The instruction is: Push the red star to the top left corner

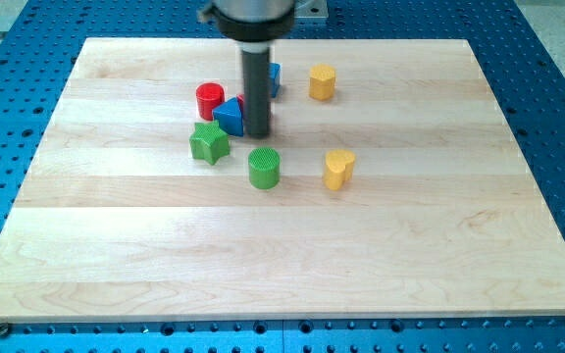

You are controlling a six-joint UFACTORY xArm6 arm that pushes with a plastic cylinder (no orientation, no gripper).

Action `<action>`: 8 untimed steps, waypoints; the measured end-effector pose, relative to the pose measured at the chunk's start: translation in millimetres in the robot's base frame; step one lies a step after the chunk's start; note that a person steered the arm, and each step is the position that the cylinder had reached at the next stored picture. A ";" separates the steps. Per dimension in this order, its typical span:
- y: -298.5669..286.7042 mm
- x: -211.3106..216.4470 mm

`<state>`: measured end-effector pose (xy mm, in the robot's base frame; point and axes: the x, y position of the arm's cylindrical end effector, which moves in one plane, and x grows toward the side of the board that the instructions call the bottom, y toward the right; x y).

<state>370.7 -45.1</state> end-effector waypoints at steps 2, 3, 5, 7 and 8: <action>16.3 -12.5; 43.9 -41.9; -91.2 -57.6; -130.2 -34.3; -132.5 -7.2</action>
<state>363.5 -177.6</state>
